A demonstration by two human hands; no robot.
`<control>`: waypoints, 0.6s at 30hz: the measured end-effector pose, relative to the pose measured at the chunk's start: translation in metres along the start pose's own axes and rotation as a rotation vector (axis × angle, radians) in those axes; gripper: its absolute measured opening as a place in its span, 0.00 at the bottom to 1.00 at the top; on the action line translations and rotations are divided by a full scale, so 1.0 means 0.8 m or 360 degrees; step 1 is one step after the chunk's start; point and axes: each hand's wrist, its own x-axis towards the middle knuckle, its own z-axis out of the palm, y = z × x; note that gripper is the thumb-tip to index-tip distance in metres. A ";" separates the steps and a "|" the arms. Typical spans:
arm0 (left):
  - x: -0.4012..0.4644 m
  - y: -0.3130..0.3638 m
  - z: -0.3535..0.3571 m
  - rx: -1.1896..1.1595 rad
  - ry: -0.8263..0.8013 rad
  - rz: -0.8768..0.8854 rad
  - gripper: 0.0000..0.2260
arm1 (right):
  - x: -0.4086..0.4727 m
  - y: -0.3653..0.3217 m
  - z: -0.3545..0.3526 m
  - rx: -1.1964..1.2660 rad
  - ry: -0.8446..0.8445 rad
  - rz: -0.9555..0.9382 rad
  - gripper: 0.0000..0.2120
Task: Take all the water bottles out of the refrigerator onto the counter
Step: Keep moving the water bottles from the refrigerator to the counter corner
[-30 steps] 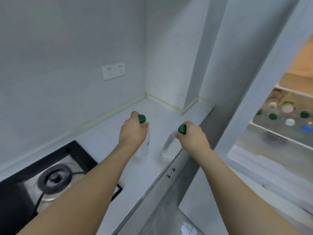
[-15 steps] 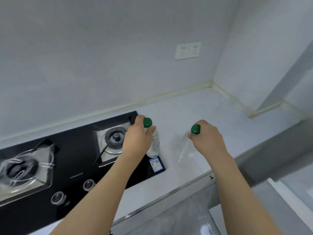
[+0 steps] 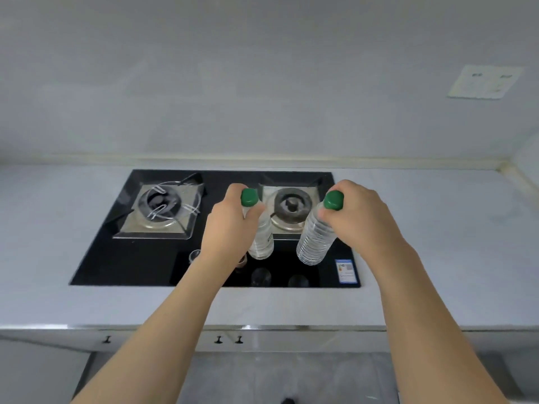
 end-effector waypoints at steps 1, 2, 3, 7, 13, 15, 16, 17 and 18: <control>0.000 -0.014 -0.014 -0.0003 0.0023 -0.0020 0.14 | -0.002 -0.017 0.013 -0.0022 -0.0032 -0.0043 0.08; -0.001 -0.027 -0.028 -0.0012 0.0045 -0.0036 0.14 | -0.004 -0.033 0.026 -0.0043 -0.0058 -0.0077 0.09; -0.003 -0.035 -0.038 -0.0022 0.0056 -0.0044 0.14 | -0.007 -0.045 0.033 -0.0058 -0.0072 -0.0097 0.09; -0.009 -0.098 -0.108 -0.0016 0.0119 -0.0101 0.14 | -0.022 -0.117 0.084 -0.0119 -0.0166 -0.0199 0.09; -0.020 -0.184 -0.207 0.0013 0.0238 -0.0201 0.13 | -0.046 -0.220 0.154 -0.0136 -0.0289 -0.0258 0.10; -0.026 -0.213 -0.241 0.0024 0.0285 -0.0221 0.12 | -0.055 -0.253 0.178 -0.0116 -0.0312 -0.0289 0.10; -0.028 -0.222 -0.253 0.0018 0.0296 -0.0233 0.13 | -0.058 -0.266 0.186 -0.0100 -0.0318 -0.0295 0.10; -0.030 -0.233 -0.268 0.0017 0.0307 -0.0247 0.13 | -0.062 -0.281 0.196 -0.0083 -0.0318 -0.0312 0.10; -0.032 -0.243 -0.283 0.0015 0.0321 -0.0257 0.13 | -0.065 -0.297 0.206 -0.0071 -0.0319 -0.0328 0.10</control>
